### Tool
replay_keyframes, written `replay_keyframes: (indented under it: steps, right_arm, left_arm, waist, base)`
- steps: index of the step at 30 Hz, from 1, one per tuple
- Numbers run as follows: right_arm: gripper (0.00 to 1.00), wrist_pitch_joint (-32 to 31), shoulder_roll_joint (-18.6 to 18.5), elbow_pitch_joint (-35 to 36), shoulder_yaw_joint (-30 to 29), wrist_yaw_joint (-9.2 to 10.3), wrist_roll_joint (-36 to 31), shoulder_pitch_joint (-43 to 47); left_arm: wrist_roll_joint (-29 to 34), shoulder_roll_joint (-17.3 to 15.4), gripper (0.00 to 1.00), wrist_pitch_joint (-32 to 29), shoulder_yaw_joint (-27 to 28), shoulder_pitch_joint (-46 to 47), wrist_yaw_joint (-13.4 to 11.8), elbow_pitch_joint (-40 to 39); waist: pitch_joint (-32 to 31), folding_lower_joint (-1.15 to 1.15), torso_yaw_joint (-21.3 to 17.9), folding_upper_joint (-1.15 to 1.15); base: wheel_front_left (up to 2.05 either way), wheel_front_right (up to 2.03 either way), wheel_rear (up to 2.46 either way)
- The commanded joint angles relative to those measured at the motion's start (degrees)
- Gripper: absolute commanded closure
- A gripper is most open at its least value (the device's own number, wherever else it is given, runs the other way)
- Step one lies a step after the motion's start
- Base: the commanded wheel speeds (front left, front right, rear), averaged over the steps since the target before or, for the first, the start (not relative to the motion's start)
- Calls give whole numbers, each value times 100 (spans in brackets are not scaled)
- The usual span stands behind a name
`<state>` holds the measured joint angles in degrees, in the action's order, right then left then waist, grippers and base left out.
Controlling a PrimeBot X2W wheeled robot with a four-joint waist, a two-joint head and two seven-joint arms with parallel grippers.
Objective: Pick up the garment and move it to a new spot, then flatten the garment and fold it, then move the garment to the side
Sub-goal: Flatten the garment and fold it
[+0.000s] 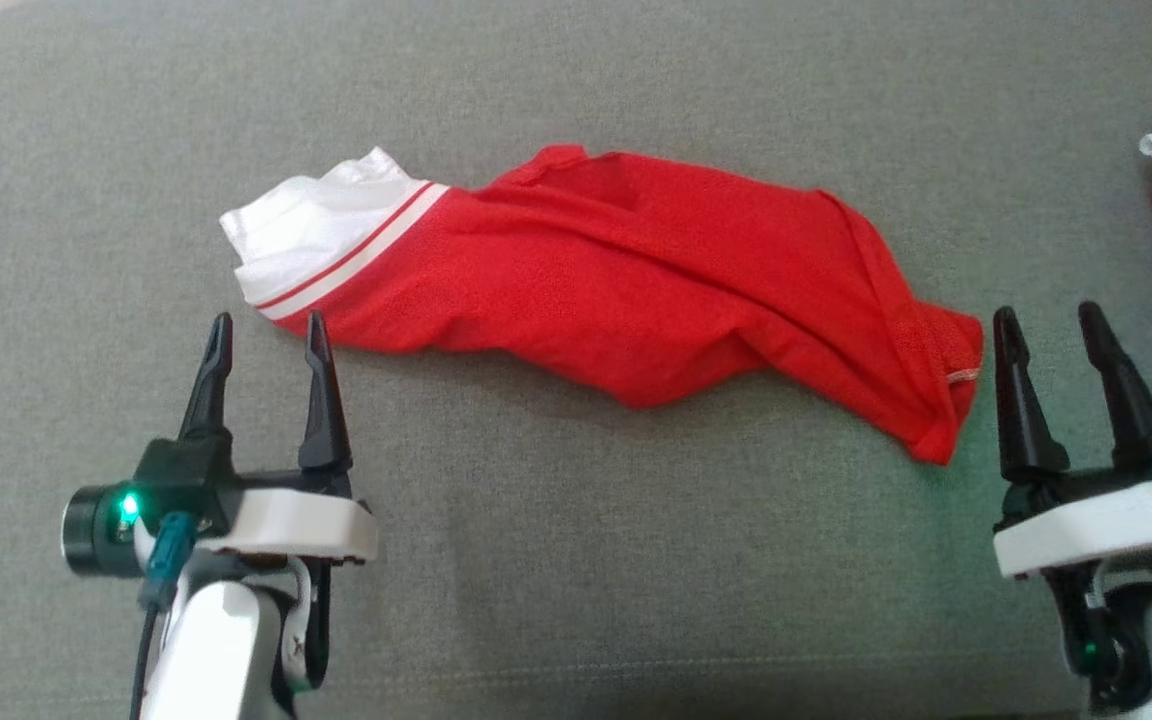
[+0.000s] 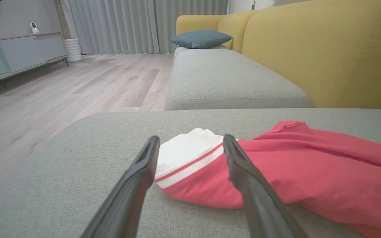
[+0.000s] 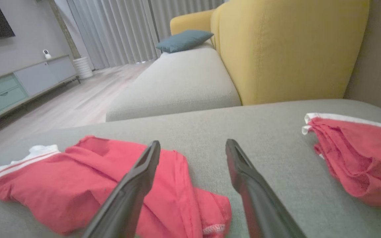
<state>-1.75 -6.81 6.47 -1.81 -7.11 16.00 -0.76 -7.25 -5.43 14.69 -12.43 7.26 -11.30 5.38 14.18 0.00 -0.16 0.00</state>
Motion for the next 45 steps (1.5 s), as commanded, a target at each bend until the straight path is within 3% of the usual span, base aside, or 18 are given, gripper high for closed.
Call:
replay_keyframes:
  steps: [1, 6, 11, 20, 21, 23, 30, 40, 45]
  right_arm:
    - [0, -52, -209, 33, 91, -37, 54, -288]
    - [0, -152, -640, -697, 293, -37, 259, -963]
    - [0, -467, -1048, -1575, 866, -37, 538, -1869]
    - [0, -1294, -1338, -2922, 1898, -37, 975, -3104]
    - [25, -1349, -1355, -3015, 1954, -37, 1023, -3178]
    - [100, -1341, -1382, -3114, 2008, -37, 1125, -3277]
    - [100, -923, -1351, -2890, 1903, -37, 1476, -3229]
    - [100, 390, -1145, -1414, 1410, -37, 1827, -2693]
    - [100, 25, -990, -921, 1622, -37, 2319, -1510]
  left_arm:
    - [-32, -101, 0, 19, 139, 225, -33, -231]
    - [1, -59, 0, 21, 32, 513, -9, -272]
    - [27, -1, 0, 26, -76, 824, 16, -262]
    - [30, 83, 0, 29, -155, 1043, 28, -211]
    - [30, 88, 0, 29, -154, 1048, 30, -207]
    - [31, 99, 0, 29, -148, 1052, 29, -202]
    - [39, 106, 0, 30, -63, 987, 10, -208]
    - [97, 89, 0, 30, -16, 898, 49, -239]
    - [99, 89, 0, 30, -10, 842, 78, -233]
  waist:
    - [118, 0, 29, 0]
    - [461, 0, 146, 0]
    - [780, 0, 276, 0]
    - [985, 0, 377, 0]
    - [987, 0, 384, 0]
    - [978, 0, 394, 0]
    - [876, 0, 317, 0]
    - [711, 0, 129, 0]
    - [639, 0, 127, 0]
  base:
    - [0, 0, 0]
    - [0, 0, 0]
    - [0, 0, 0]
    - [0, 0, 0]
    - [0, 0, 0]
    - [0, 0, 0]
    - [0, 0, 0]
    - [0, 0, 0]
    - [0, 0, 0]
